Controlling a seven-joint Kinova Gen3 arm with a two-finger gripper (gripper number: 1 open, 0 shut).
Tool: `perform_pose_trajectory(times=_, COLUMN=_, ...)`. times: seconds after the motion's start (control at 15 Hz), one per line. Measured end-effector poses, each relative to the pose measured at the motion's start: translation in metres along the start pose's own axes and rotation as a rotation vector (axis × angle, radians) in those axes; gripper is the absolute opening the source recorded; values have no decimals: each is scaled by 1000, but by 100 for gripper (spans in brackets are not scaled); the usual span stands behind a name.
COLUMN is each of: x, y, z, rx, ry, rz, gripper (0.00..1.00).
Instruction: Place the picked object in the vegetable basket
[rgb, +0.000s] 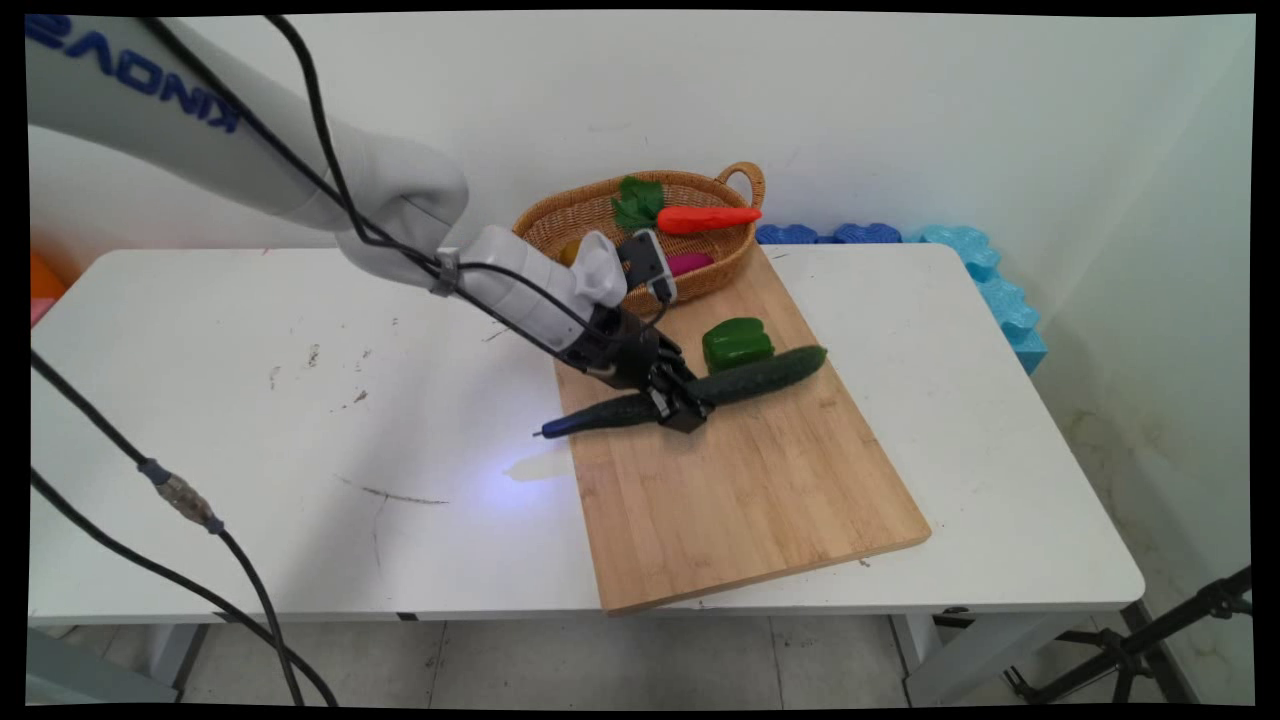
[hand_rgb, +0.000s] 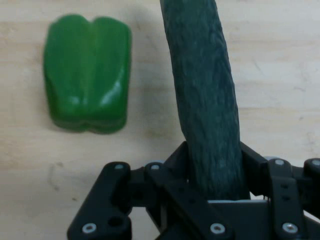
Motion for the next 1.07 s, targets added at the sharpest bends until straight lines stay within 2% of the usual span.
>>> perform_pose_trajectory(times=0.47, x=18, y=-20, z=-25, rx=46, ry=39, rz=4, gripper=0)
perform_pose_trajectory(times=1.07, x=37, y=-70, z=-56, rx=159, ry=76, rz=-1, gripper=0)
